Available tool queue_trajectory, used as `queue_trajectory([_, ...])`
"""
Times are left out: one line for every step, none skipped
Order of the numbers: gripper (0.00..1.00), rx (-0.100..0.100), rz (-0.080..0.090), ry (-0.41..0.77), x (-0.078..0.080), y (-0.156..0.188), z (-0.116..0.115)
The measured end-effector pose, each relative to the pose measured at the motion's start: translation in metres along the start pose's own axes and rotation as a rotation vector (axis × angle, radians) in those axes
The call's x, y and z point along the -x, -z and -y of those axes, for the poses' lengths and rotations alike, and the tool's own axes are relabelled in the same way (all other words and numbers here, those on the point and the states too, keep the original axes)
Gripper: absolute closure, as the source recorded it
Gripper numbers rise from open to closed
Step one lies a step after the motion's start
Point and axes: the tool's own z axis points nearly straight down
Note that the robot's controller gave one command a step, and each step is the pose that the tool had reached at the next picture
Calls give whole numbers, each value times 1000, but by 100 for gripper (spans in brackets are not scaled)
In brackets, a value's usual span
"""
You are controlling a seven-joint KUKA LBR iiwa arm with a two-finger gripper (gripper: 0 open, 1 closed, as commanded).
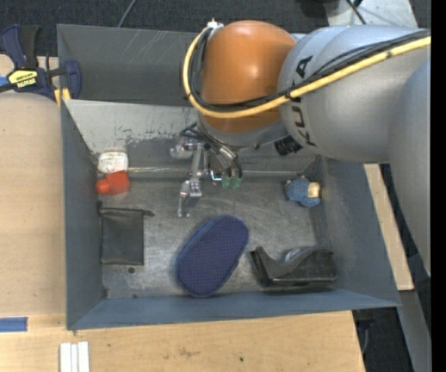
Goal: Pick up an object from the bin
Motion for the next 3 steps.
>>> queue_trajectory([0, 1, 8, 145, -37, -97, 96])
queue_trajectory([100, 1, 12, 149, -36, -95, 93])
queue_trajectory([100, -3, 17, 408, -6, 60, 152])
